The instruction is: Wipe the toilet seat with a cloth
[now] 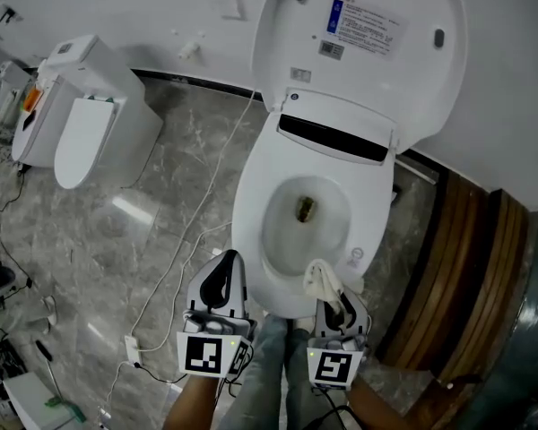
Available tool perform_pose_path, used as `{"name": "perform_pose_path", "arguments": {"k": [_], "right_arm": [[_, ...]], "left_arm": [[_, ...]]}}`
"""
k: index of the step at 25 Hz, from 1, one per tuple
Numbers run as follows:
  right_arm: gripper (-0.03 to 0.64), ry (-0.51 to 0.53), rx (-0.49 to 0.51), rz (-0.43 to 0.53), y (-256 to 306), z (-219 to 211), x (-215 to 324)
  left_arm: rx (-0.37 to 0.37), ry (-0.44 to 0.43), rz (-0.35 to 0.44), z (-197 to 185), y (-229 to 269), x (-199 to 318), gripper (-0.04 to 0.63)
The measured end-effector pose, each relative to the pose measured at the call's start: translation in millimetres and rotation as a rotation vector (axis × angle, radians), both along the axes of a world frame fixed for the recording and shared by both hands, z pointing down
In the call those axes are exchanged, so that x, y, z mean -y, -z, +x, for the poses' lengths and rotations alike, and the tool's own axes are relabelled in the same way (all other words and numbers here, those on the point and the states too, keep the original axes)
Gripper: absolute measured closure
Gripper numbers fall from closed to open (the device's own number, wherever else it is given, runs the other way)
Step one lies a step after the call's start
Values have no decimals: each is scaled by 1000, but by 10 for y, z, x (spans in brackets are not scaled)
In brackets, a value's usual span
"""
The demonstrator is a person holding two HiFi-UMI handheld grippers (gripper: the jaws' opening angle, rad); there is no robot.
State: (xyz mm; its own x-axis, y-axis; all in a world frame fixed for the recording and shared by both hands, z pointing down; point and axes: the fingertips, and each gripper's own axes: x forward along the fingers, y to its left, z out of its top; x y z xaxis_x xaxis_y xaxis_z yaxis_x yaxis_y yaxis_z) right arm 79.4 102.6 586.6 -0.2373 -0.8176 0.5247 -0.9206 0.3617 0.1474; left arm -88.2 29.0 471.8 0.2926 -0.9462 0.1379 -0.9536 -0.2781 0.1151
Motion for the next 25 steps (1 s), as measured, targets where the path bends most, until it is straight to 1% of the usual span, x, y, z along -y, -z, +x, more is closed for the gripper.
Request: {"name": "perform_pose_path", "arguments": {"k": [5, 11, 14, 21, 25], "right_arm": [[517, 1, 20, 0, -352, -19, -111], [517, -24, 56, -3, -756, -23, -153], [517, -22, 49, -14, -963, -28, -173], [517, -15, 59, -57, -1274, -25, -130], [517, -9, 59, -108, -1477, -13, -134]], "left_arm": [[0, -12, 2, 67, -155, 27, 578], [-7, -13, 1, 107, -358, -7, 578], [-10, -13, 0, 105, -434, -53, 578], [-5, -15, 0, 73, -554, -70, 578], [-5, -12, 6, 53, -567, -44, 578]]}}
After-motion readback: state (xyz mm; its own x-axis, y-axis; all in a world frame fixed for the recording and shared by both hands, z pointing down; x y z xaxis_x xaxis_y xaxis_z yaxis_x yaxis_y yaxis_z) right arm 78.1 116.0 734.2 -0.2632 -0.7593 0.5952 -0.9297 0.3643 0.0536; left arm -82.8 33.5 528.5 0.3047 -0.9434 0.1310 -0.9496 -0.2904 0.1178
